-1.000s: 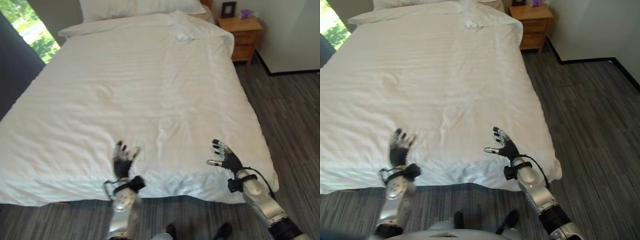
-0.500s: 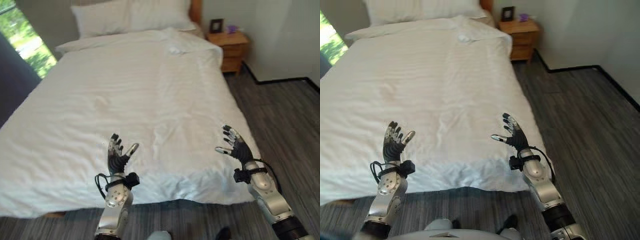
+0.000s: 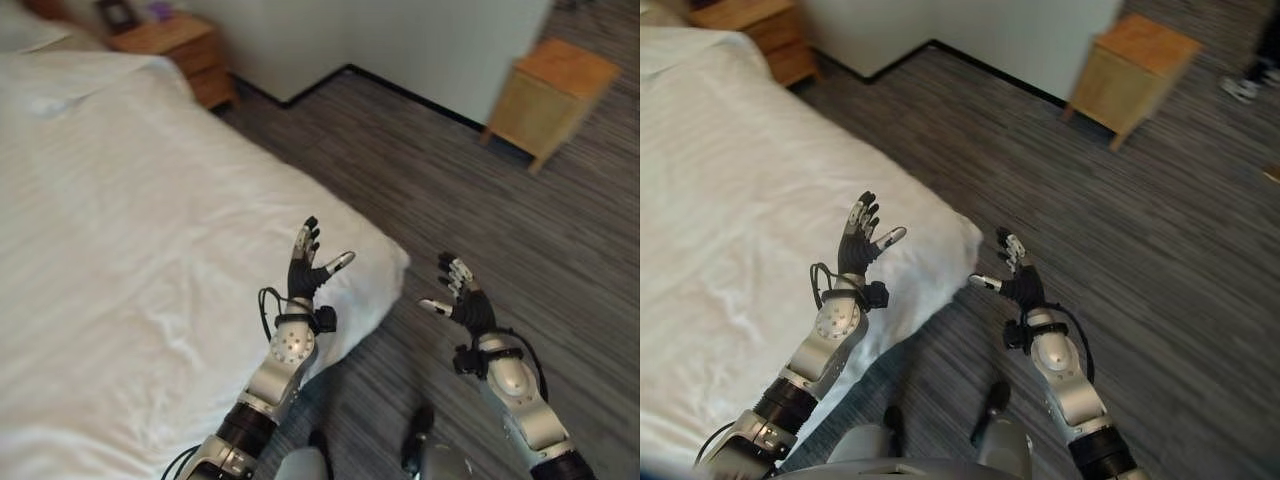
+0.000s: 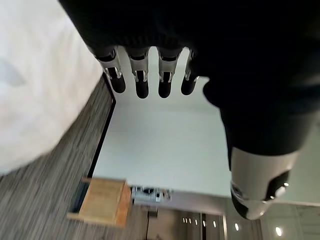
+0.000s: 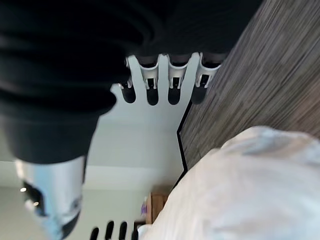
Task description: Making the bed.
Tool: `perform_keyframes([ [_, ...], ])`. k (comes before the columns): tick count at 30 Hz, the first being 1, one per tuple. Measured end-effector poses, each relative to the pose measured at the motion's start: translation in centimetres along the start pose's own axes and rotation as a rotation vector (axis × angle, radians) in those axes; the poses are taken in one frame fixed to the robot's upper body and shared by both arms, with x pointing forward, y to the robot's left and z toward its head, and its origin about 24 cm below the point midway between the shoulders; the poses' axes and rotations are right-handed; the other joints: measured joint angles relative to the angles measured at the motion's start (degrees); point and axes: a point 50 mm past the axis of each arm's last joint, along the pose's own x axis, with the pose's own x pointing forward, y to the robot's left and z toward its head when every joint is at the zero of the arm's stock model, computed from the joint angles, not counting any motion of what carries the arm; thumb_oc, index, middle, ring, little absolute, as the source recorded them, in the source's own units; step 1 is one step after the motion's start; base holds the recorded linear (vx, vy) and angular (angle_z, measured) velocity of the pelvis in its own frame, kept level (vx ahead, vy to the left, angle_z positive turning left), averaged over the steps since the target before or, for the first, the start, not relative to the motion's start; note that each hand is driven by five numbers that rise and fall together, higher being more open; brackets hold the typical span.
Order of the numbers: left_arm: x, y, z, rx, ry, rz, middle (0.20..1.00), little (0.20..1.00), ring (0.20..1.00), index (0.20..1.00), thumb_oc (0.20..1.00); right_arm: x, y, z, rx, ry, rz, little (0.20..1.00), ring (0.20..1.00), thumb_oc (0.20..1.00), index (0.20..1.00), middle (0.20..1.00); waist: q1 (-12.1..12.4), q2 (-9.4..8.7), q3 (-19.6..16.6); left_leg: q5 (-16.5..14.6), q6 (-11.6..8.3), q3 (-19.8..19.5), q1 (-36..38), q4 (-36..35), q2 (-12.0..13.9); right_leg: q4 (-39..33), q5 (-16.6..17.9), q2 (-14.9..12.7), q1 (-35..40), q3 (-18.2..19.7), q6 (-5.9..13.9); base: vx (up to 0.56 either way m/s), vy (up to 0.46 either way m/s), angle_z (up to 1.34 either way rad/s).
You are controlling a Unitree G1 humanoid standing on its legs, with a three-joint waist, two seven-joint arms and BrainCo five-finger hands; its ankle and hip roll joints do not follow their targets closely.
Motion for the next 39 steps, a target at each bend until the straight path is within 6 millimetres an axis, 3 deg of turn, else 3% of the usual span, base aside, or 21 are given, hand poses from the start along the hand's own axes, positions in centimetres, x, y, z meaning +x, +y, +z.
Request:
perform_keyframes([
  [1,-0.1,-0.2,0.2,-0.018,-0.008,-0.001,1.0,1.0,1.0,1.0,1.0,0.1,0.0,0.0,-0.016,0.0,0.001,1.0,1.0,1.0,1.0,1.0,1.4,0.01,-0.1,0.4,-0.2,2.5,0.8,-0.7,1.4,7.1,-5.4,-0.2,0.9,-1.3,-0.71,-0.21,-0.022,-1.57],
  [2,-0.4,0.1,0.4,-0.017,-0.017,-0.002,1.0,1.0,1.0,1.0,1.0,0.8,0.4,0.9,-0.037,-0.041,0.023,1.0,1.0,1.0,1.0,1.0,4.2,-0.86,-0.3,1.5,-1.97,6.6,1.6,-1.0,2.9,8.8,-9.2,-1.5,4.5,-6.8,-1.14,-0.12,-0.07,-1.72],
  [5,-0.4,2.3,0.2,-0.02,0.005,0.068,1.0,1.0,1.0,1.0,1.0,3.2,2.2,3.5,-0.032,-0.154,0.087,1.0,1.0,1.0,1.0,1.0,7.7,-2.31,-0.2,2.9,-3.74,12.3,2.9,-2.3,3.9,-8.6,-9.2,2.1,13.4,-13.6,-0.24,-0.06,-0.139,-1.31],
  [7,-1.3,2.9,-0.7,-0.02,0.038,0.083,1.0,1.0,1.0,1.0,1.0,3.1,2.4,3.3,-0.03,-0.143,0.093,1.0,1.0,1.0,1.0,1.0,8.8,-2.92,0.1,3.2,-3.31,13.7,2.0,2.1,5.8,-12.4,-7.4,4.1,15.5,-12.4,-1.68,-0.06,-0.245,-0.42],
  [9,-1.6,2.9,-0.9,-0.025,0.049,0.081,1.0,1.0,1.0,1.0,1.0,3.2,2.2,3.3,-0.044,-0.144,0.093,1.0,1.0,1.0,1.0,1.0,10.2,-3.35,-0.1,4.5,-4.23,12.5,0.5,6.1,6.9,-13.5,-7.2,4.8,15.6,-11.1,-2.23,-0.15,-0.199,-0.4],
  [11,-1.7,3.5,-1.2,-0.023,0.057,0.108,1.0,1.0,1.0,1.0,1.0,3.8,2.2,3.1,-0.056,-0.134,0.101,1.0,1.0,1.0,1.0,1.0,13.3,-4.45,0.5,5.4,-5.96,5.6,-7.2,22.4,11.4,-10.2,-8.8,5.4,12.6,-11.2,-5.68,-0.18,-0.076,-0.84],
  [12,-1.8,4.2,-1.2,-0.021,0.059,0.129,1.0,1.0,1.0,1.0,1.0,3.9,2.4,3.1,-0.06,-0.132,0.111,1.0,1.0,1.0,1.0,1.0,15.1,-5.3,1.1,7.8,-8.81,0.9,-13.6,31.0,12.9,-11.8,-7.9,6.5,13.0,-10.5,-5.56,0.0,0.094,-0.71],
  [14,-2.3,4.5,-1.4,-0.028,0.068,0.149,1.0,1.0,1.0,1.0,1.0,3.8,2.6,3.2,-0.063,-0.134,0.129,1.0,1.0,1.0,1.0,1.0,15.0,-6.22,2.1,4.8,-12.17,-3.6,-15.0,24.2,9.2,-14.3,-7.0,7.0,13.0,-8.8,-5.33,0.18,0.205,-0.46],
  [15,-2.7,4.5,-1.7,-0.035,0.077,0.155,1.0,1.0,1.0,1.0,1.0,3.8,2.6,3.3,-0.069,-0.139,0.135,1.0,1.0,1.0,1.0,1.0,16.5,-6.13,2.8,5.3,-11.34,-4.1,-12.7,13.0,7.1,-14.8,-6.7,7.2,12.0,-6.4,-4.63,0.29,0.198,-0.76],
  [18,-2.6,4.0,-2.1,-0.058,0.091,0.162,1.0,1.0,1.0,1.0,1.0,3.8,2.7,2.8,-0.089,-0.113,0.172,1.0,1.0,1.0,1.0,1.0,17.4,-3.0,3.5,7.6,-8.38,4.0,-10.9,-3.1,8.8,-17.3,-6.5,10.8,13.6,-6.7,-4.13,0.41,0.296,-0.58],
  [20,-2.3,3.9,-2.2,-0.058,0.094,0.163,1.0,1.0,1.0,1.0,1.0,3.8,3.4,2.5,-0.072,-0.099,0.192,1.0,1.0,1.0,1.0,1.0,17.8,-3.0,3.8,8.6,-7.5,7.2,-10.9,-6.9,9.8,-17.5,-6.6,11.2,14.7,-7.1,-3.71,0.54,0.369,-0.25],
  [23,-2.4,4.2,-2.3,-0.048,0.098,0.171,1.0,1.0,1.0,1.0,1.0,3.6,4.6,1.9,-0.034,-0.073,0.218,1.0,1.0,1.0,1.0,1.0,20.5,-3.15,3.0,8.8,-7.27,3.0,-7.5,-6.7,8.2,-17.4,-7.1,9.8,16.8,-2.5,-2.43,0.28,0.195,-0.72],
  [25,-2.1,3.9,-1.9,-0.05,0.084,0.162,1.0,1.0,1.0,1.0,1.0,3.4,5.0,1.7,-0.034,-0.066,0.233,1.0,1.0,1.0,1.0,1.0,20.2,-2.9,1.9,12.1,-5.88,3.4,-5.5,-6.5,6.2,-15.5,-7.7,7.0,18.1,-2.9,0.75,0.3,0.266,-0.09],
  [27,-1.7,3.5,-1.6,-0.046,0.071,0.145,1.0,1.0,1.0,1.0,1.0,3.2,5.3,1.3,-0.034,-0.05,0.244,1.0,1.0,1.0,1.0,1.0,17.3,-3.4,2.0,11.2,-2.22,2.6,-3.0,-6.8,2.1,-2.3,-8.9,0.3,16.3,-3.6,3.85,0.34,0.346,0.63],
  [28,-1.5,3.2,-0.8,-0.05,0.036,0.124,1.0,1.0,1.0,1.0,1.0,2.9,5.6,1.1,-0.024,-0.045,0.25,1.0,1.0,1.0,1.0,1.0,15.3,-3.43,1.4,10.4,-0.76,1.6,-0.9,-7.8,0.3,4.7,-6.4,-3.7,14.9,-4.0,4.25,0.28,0.251,0.88],
  [30,-1.1,3.2,0.2,-0.032,-0.01,0.101,1.0,1.0,1.0,1.0,1.0,3.0,5.8,1.4,-0.01,-0.056,0.248,1.0,1.0,1.0,1.0,1.0,15.0,-4.92,0.9,9.3,0.75,0.2,1.1,-8.5,-1.8,14.1,-4.4,-6.8,11.6,-2.3,4.45,0.26,0.151,0.48],
  [31,-0.7,3.3,0.7,-0.019,-0.03,0.094,1.0,1.0,1.0,1.0,1.0,3.0,5.6,1.8,-0.005,-0.074,0.24,1.0,1.0,1.0,1.0,1.0,13.6,-4.82,0.8,8.5,1.62,-1.9,1.8,-9.0,-2.6,15.7,-6.1,-6.4,9.8,-1.0,5.99,0.36,0.125,0.58],
  [33,-0.3,3.2,1.2,-0.012,-0.053,0.082,1.0,1.0,1.0,1.0,1.0,3.3,5.4,2.6,-0.001,-0.116,0.232,1.0,1.0,1.0,1.0,1.0,10.3,-3.55,1.3,8.1,2.08,-5.6,2.7,-9.9,-2.6,11.4,-9.3,-3.2,7.4,0.0,6.17,0.43,0.054,0.89],
  [35,-0.2,2.9,1.2,-0.019,-0.051,0.077,1.0,1.0,1.0,1.0,1.0,3.4,5.3,2.7,-0.003,-0.123,0.227,1.0,1.0,1.0,1.0,1.0,7.8,-2.71,1.7,7.5,2.83,-8.3,4.2,-10.2,-2.8,0.6,-8.8,-0.4,5.6,-1.6,5.67,0.5,0.033,0.84],
  [37,-0.3,2.9,0.5,-0.017,-0.023,0.077,1.0,1.0,1.0,1.0,1.0,3.5,5.1,2.9,0.0,-0.133,0.213,1.0,1.0,1.0,1.0,1.0,5.9,-2.14,1.7,5.9,3.24,-10.9,5.2,-10.2,-2.8,-13.5,-4.1,3.1,2.9,0.8,5.66,0.43,0.07,0.76],
  [39,-0.6,2.8,-0.3,-0.003,0.017,0.063,1.0,1.0,1.0,1.0,1.0,3.6,4.9,3.1,0.005,-0.141,0.192,1.0,1.0,1.0,1.0,1.0,4.8,-3.6,1.6,5.1,2.32,-11.4,6.9,-10.2,-4.8,-19.3,0.7,1.5,-0.4,-0.7,5.49,0.39,0.093,0.68],
])
